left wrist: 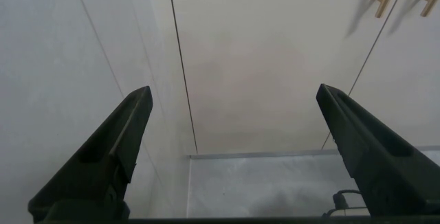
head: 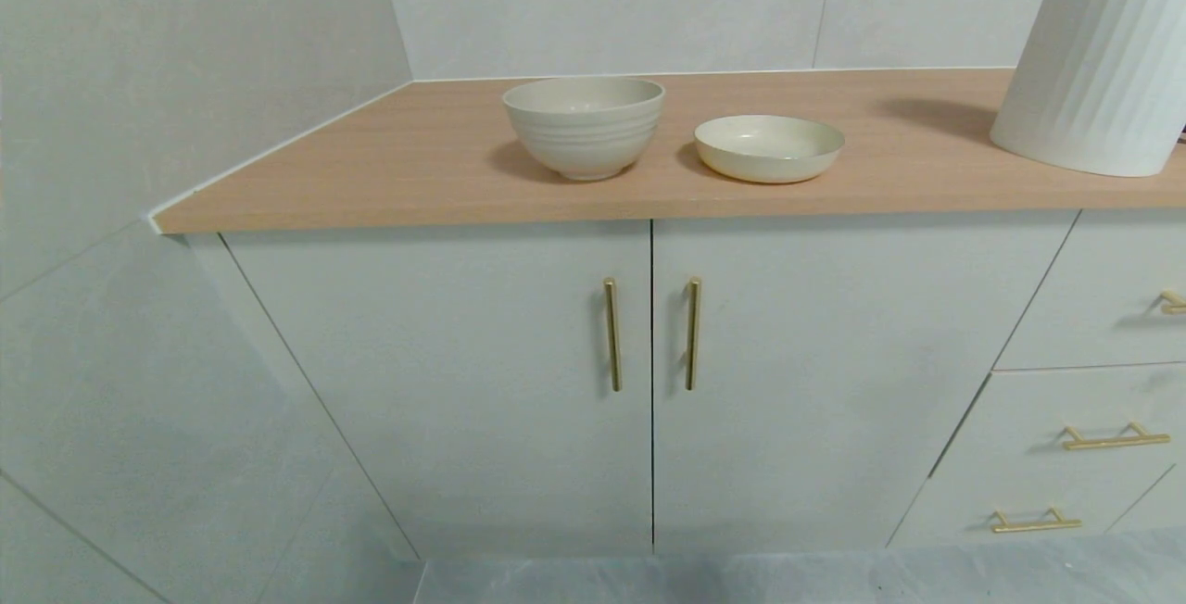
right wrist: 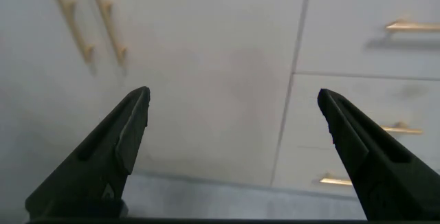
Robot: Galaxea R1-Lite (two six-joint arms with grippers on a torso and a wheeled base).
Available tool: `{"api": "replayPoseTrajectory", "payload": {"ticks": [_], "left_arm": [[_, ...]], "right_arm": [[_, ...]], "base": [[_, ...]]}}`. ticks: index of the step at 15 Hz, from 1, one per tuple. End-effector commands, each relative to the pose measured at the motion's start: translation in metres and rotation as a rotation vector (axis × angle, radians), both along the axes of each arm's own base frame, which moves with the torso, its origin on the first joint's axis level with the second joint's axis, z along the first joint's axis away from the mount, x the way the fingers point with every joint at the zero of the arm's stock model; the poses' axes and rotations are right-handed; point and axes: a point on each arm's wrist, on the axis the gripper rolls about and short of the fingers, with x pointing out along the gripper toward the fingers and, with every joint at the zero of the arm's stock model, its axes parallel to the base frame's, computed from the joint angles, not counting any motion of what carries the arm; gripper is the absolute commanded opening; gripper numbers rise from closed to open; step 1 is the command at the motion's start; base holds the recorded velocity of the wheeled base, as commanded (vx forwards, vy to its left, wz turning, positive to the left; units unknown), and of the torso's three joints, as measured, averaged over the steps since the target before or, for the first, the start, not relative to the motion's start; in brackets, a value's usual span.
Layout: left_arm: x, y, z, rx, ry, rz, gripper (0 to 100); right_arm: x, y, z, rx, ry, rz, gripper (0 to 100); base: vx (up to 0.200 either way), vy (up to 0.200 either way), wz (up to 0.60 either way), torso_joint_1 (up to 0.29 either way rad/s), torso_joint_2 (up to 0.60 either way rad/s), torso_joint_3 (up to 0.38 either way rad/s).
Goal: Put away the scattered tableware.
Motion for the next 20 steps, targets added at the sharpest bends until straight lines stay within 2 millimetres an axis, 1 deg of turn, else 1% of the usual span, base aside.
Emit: {"api": "replayPoseTrajectory", "payload": {"ticks": [1, 2, 3, 4, 5, 6, 7, 8, 9, 10, 11, 13, 14, 16, 17, 18, 20], "left_arm": [[0.000, 0.000, 0.000, 0.000, 0.000, -0.001, 100], [0.000, 0.000, 0.000, 0.000, 0.000, -0.001, 100], [0.000, 0.000, 0.000, -0.001, 0.000, -0.001, 100], [0.000, 0.000, 0.000, 0.000, 0.000, -0.001, 100], [0.000, 0.000, 0.000, 0.000, 0.000, -0.001, 100], [0.000, 0.000, 0.000, -0.001, 0.000, -0.001, 100], [0.000, 0.000, 0.000, 0.000, 0.000, -0.001, 100], [0.000, 0.000, 0.000, 0.000, 0.000, -0.001, 100], [0.000, 0.000, 0.000, 0.000, 0.000, -0.001, 100], [0.000, 0.000, 0.000, 0.000, 0.000, -0.001, 100], [0.000, 0.000, 0.000, 0.000, 0.000, -0.001, 100], [0.000, 0.000, 0.000, -0.001, 0.000, -0.001, 100], [0.000, 0.000, 0.000, 0.000, 0.000, -0.001, 100], [0.000, 0.000, 0.000, 0.000, 0.000, -0.001, 100], [0.000, 0.000, 0.000, 0.000, 0.000, -0.001, 100], [0.000, 0.000, 0.000, 0.000, 0.000, -0.001, 100], [0.000, 0.000, 0.000, 0.000, 0.000, -0.001, 100]], "right_arm": [[0.026, 0.002, 0.014, 0.002, 0.156, 0.077, 100], [0.029, 0.002, 0.017, 0.002, 0.171, 0.101, 100], [0.043, 0.004, 0.033, 0.005, 0.214, 0.180, 100], [0.054, 0.006, 0.042, 0.008, 0.249, 0.227, 100], [0.060, 0.007, 0.047, 0.008, 0.264, 0.248, 100], [0.075, 0.008, 0.055, 0.008, 0.304, 0.267, 100], [0.082, 0.009, 0.058, 0.006, 0.323, 0.271, 100], [0.098, 0.012, 0.060, -0.007, 0.377, 0.297, 100], [0.105, 0.015, 0.062, -0.026, 0.388, 0.332, 100], [0.119, 0.024, 0.064, -0.051, 0.425, 0.405, 100], [0.129, 0.029, 0.068, -0.059, 0.417, 0.440, 100], [0.155, 0.042, 0.070, -0.068, 0.412, 0.482, 100], [0.166, 0.050, 0.068, -0.073, 0.402, 0.509, 100], [0.198, 0.068, 0.063, -0.085, 0.388, 0.539, 100], [0.210, 0.076, 0.060, -0.088, 0.383, 0.550, 100], [0.227, 0.086, 0.060, -0.085, 0.378, 0.566, 100], [0.245, 0.108, 0.060, -0.091, 0.385, 0.618, 100]], "base": [[0.000, 0.000, 0.00, 0.000, 0.00, 0.000], [0.000, 0.000, 0.00, 0.000, 0.00, 0.000], [0.000, 0.000, 0.00, 0.000, 0.00, 0.000], [0.000, 0.000, 0.00, 0.000, 0.00, 0.000], [0.000, 0.000, 0.00, 0.000, 0.00, 0.000], [0.000, 0.000, 0.00, 0.000, 0.00, 0.000], [0.000, 0.000, 0.00, 0.000, 0.00, 0.000], [0.000, 0.000, 0.00, 0.000, 0.00, 0.000], [0.000, 0.000, 0.00, 0.000, 0.00, 0.000], [0.000, 0.000, 0.00, 0.000, 0.00, 0.000], [0.000, 0.000, 0.00, 0.000, 0.00, 0.000], [0.000, 0.000, 0.00, 0.000, 0.00, 0.000], [0.000, 0.000, 0.00, 0.000, 0.00, 0.000], [0.000, 0.000, 0.00, 0.000, 0.00, 0.000], [0.000, 0.000, 0.00, 0.000, 0.00, 0.000], [0.000, 0.000, 0.00, 0.000, 0.00, 0.000], [0.000, 0.000, 0.00, 0.000, 0.00, 0.000]]}}
